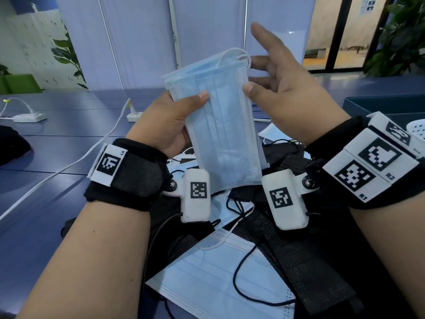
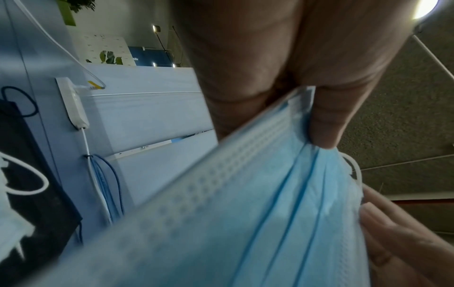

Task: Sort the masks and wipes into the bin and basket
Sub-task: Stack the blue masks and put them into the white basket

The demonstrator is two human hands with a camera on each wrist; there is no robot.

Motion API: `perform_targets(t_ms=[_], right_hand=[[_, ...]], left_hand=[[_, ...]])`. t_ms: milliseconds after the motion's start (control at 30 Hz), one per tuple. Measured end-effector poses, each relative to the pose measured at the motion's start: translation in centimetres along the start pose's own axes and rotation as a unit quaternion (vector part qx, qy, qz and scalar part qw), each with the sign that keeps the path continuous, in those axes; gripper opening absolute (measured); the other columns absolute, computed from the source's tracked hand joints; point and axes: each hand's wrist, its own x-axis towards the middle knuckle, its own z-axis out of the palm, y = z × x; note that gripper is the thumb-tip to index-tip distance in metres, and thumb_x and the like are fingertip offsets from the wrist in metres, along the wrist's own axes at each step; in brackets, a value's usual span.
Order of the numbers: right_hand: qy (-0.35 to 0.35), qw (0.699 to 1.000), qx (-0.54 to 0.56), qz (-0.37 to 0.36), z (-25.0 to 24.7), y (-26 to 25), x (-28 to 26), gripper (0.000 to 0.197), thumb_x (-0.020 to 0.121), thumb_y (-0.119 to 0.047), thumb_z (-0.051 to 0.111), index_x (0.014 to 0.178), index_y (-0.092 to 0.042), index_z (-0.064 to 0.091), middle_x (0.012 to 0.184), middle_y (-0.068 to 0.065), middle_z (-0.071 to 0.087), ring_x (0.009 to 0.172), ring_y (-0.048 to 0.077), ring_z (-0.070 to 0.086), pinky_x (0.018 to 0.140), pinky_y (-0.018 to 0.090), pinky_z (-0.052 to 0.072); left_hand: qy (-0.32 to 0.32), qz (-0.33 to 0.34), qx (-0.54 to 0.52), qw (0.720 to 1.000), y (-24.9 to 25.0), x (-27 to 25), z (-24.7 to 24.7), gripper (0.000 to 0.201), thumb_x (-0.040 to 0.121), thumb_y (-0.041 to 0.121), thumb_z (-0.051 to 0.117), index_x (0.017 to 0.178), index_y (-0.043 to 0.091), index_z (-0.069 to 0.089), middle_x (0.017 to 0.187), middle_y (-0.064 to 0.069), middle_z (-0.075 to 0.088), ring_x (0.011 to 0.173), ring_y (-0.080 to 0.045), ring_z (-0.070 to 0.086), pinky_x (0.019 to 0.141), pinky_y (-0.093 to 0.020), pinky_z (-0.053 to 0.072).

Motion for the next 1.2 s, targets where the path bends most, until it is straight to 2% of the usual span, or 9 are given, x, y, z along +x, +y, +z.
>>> perform_targets(t_ms=[100,233,400,567,667,867,1033,1133,1200], right_hand=[[-0.004,0.999,-0.035,-0.034,0.1,-0.8,-0.2,0.053,0.092,-0.007,0.049,0.14,-0.029,0.039,0.116,-0.025,0.049,0.103,0.0,0.057,0.097,0.015,0.044],[0.012,0.998,-0.064,-0.014,-0.2,-1.3,-0.7,0.063,0.089,-0.018,0.059,0.14,-0.041,0.031,0.107,-0.009,0.059,0.079,0.021,0.063,0.082,0.021,0.052],[-0.108,0.985,-0.1,0.089,-0.3,-0.1,-0.5,0.069,0.077,-0.039,0.073,0.137,-0.035,0.039,0.106,-0.012,0.063,0.089,0.004,0.064,0.095,0.033,0.049],[-0.148,0.979,-0.082,0.113,0.0,0.8,-0.6,0.07,0.078,-0.038,0.072,0.139,-0.033,0.038,0.123,-0.011,0.059,0.113,0.005,0.058,0.103,0.034,0.044],[-0.187,0.968,-0.12,0.115,0.2,1.0,-0.6,0.054,0.082,-0.033,0.068,0.131,-0.031,0.045,0.118,-0.01,0.064,0.107,0.011,0.062,0.099,0.038,0.046],[-0.238,0.934,-0.244,0.106,0.6,1.1,-0.8,0.041,0.089,-0.033,0.055,0.128,-0.034,0.046,0.118,-0.01,0.062,0.109,0.014,0.058,0.101,0.038,0.041],[-0.12,0.983,-0.102,0.094,0.1,1.3,-0.5,0.017,0.091,-0.026,0.058,0.108,-0.027,0.061,0.081,-0.012,0.066,0.066,-0.003,0.06,0.065,0.01,0.045],[0.064,0.989,0.068,0.112,-0.5,2.1,0.3,0.009,0.087,-0.022,0.065,0.079,-0.018,0.065,0.063,-0.012,0.067,0.055,0.0,0.059,0.056,0.014,0.044],[0.157,0.966,0.143,0.146,-1.0,2.8,1.0,0.013,0.081,-0.027,0.069,0.075,-0.016,0.064,0.073,-0.003,0.073,0.067,0.011,0.068,0.062,0.029,0.054]], left_hand=[[-0.005,0.017,-0.004,1.0,0.0,0.0,0.2,0.049,0.085,0.006,0.052,0.134,0.001,0.046,0.129,-0.019,0.058,0.117,-0.035,0.058,0.094,-0.049,0.049],[-0.013,0.056,-0.032,0.998,0.7,-0.2,0.1,0.025,0.097,0.007,0.038,0.115,0.015,0.053,0.104,-0.001,0.071,0.097,-0.019,0.067,0.079,-0.035,0.055],[0.086,0.076,-0.07,0.991,1.0,0.1,-0.3,0.022,0.102,0.023,0.033,0.108,0.021,0.054,0.113,-0.003,0.064,0.1,-0.021,0.065,0.079,-0.041,0.056],[0.104,0.084,-0.081,0.988,1.2,0.0,-0.1,0.027,0.103,0.033,0.032,0.103,0.023,0.056,0.109,-0.001,0.065,0.105,-0.023,0.064,0.084,-0.044,0.055],[0.102,0.1,-0.087,0.986,1.3,0.0,0.1,0.029,0.103,0.035,0.029,0.106,0.023,0.056,0.116,-0.003,0.062,0.115,-0.027,0.059,0.092,-0.051,0.051],[0.156,0.12,-0.126,0.972,1.3,0.4,0.5,0.03,0.103,0.038,0.03,0.105,0.026,0.058,0.115,-0.001,0.065,0.104,-0.019,0.065,0.079,-0.035,0.056],[0.161,0.119,-0.161,0.966,1.7,0.8,-0.7,0.042,0.101,0.045,0.026,0.119,0.021,0.056,0.122,-0.004,0.065,0.111,-0.024,0.064,0.092,-0.047,0.052],[0.144,0.068,-0.123,0.98,1.0,1.1,-1.2,0.042,0.1,0.044,0.032,0.122,0.016,0.055,0.117,-0.004,0.068,0.104,-0.023,0.067,0.08,-0.048,0.057],[0.12,0.035,-0.055,0.991,0.4,0.9,-0.9,0.025,0.1,0.032,0.039,0.114,0.018,0.055,0.1,0.0,0.072,0.086,-0.019,0.07,0.066,-0.039,0.059]])
